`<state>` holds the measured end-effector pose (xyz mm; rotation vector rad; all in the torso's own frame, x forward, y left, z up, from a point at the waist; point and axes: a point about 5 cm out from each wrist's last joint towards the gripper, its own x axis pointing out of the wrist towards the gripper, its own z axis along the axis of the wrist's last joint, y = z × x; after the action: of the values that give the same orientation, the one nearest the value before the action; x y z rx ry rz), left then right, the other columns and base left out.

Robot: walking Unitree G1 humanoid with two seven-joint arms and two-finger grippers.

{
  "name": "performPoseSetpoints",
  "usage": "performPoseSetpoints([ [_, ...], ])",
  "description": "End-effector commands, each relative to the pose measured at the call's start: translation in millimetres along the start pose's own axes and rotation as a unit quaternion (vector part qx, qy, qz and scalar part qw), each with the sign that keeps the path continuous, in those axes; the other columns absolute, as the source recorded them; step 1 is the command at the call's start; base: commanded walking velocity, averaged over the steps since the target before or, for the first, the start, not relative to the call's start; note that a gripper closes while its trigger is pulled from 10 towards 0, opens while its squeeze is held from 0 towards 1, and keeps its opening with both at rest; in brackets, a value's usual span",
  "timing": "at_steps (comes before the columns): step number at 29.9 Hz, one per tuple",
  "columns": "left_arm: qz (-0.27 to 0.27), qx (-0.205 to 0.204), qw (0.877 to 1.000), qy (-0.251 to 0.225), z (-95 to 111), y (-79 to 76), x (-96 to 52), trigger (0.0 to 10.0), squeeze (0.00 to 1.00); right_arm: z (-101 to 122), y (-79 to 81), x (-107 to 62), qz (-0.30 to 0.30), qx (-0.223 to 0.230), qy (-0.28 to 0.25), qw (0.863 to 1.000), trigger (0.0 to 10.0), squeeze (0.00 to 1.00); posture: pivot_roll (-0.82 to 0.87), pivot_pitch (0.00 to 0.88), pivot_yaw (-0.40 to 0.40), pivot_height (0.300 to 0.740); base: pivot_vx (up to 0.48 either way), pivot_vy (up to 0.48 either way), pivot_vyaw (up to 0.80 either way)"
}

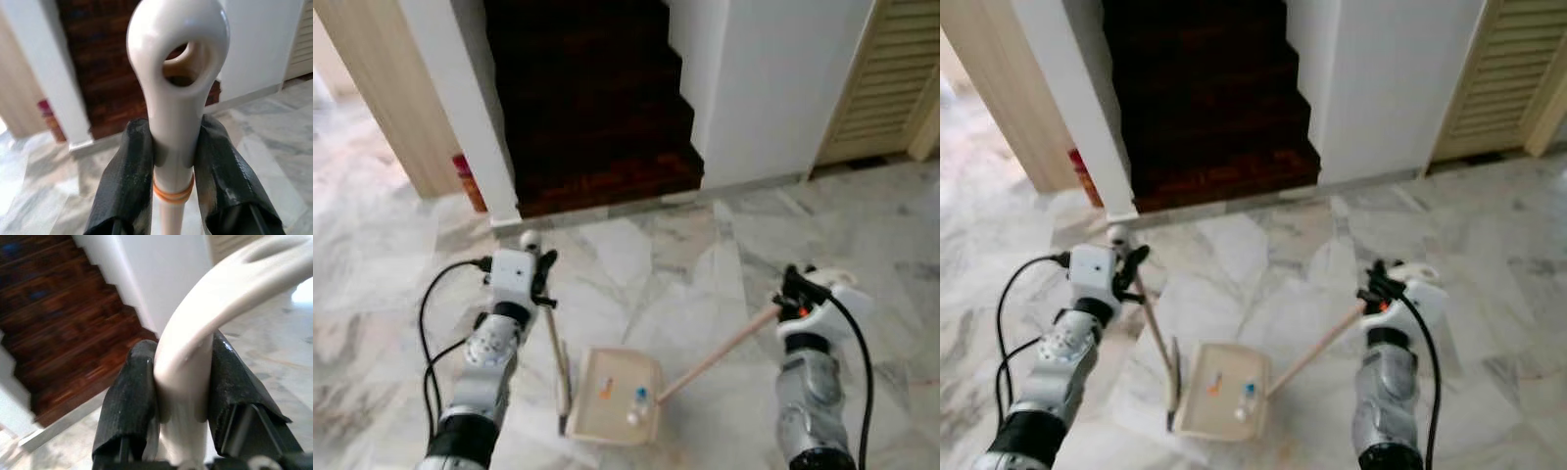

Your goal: Sweep floor

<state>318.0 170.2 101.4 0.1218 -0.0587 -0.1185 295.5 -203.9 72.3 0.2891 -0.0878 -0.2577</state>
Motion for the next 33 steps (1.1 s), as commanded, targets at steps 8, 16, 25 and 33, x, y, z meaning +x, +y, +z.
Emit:
performPoseSetpoints([
  [8,0.01,0.011,1.0,-0.027,14.5,7.1,4.3,10.0,0.0,12.2,12.5,6.2,0.017,0.024,-0.028,0.999,10.0,0.0,-0.05,0.0,0.043,0.74,0.0,0.48,0.0],
  [16,0.01,0.01,1.0,-0.027,14.6,6.9,4.5,10.0,0.0,12.3,12.5,6.3,0.017,0.023,-0.028,0.999,10.0,0.0,-0.05,0.0,0.042,0.74,0.0,0.48,0.0],
  [25,0.01,0.009,1.0,-0.028,14.6,5.9,4.8,10.0,0.0,13.3,12.1,7.6,0.02,0.022,-0.028,0.999,10.0,0.0,-0.05,0.0,0.039,0.74,0.0,0.48,0.0],
  [33,0.008,0.008,1.0,-0.029,15.2,4.8,5.3,10.0,0.0,13.2,12.4,7.7,0.021,0.025,-0.028,0.999,10.0,0.0,-0.05,0.0,0.041,0.74,0.0,0.48,0.0],
])
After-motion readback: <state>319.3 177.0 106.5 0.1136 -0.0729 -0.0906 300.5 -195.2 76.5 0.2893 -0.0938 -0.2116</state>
